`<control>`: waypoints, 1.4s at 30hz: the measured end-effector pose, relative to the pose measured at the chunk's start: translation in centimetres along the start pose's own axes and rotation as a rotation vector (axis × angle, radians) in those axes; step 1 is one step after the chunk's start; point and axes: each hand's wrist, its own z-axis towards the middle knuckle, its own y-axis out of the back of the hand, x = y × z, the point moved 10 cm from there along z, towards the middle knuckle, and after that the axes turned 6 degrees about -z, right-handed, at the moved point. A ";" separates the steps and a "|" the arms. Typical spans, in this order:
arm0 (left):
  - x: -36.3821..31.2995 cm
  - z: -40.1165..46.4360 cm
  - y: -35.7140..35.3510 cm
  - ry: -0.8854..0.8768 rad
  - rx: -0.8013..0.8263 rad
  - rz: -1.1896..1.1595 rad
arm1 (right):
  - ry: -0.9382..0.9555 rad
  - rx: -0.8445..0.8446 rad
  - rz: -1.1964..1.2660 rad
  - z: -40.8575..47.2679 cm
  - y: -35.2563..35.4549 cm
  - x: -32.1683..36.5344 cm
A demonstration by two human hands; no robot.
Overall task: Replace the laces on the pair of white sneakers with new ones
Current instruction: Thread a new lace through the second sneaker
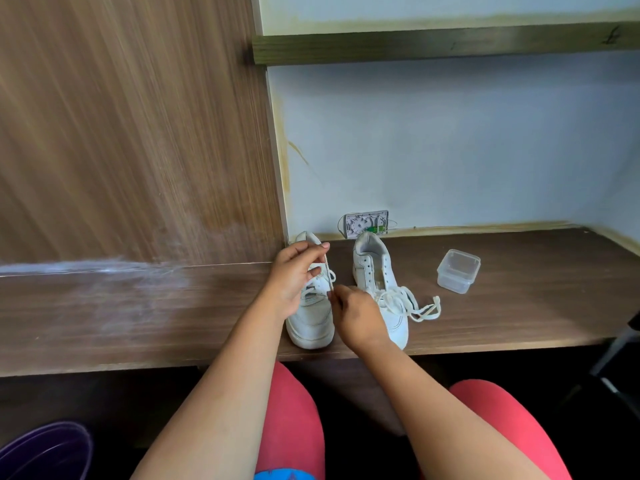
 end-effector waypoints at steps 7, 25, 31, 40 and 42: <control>0.0 0.6 1.1 -0.087 -0.216 0.041 | 0.011 0.510 0.359 -1.6 -4.2 3.0; 4.0 2.5 -4.4 -0.301 -0.077 0.813 | -0.491 -0.080 0.121 1.9 6.6 -11.2; 9.5 4.2 -6.9 -0.099 0.005 0.881 | -0.496 -0.037 0.059 2.2 5.9 -12.0; 10.2 4.4 -8.8 -0.230 0.001 1.218 | -0.577 -0.017 0.066 2.1 6.0 -12.9; 10.2 4.3 -9.0 -0.253 0.016 1.265 | -0.588 -0.028 0.106 2.1 5.9 -13.2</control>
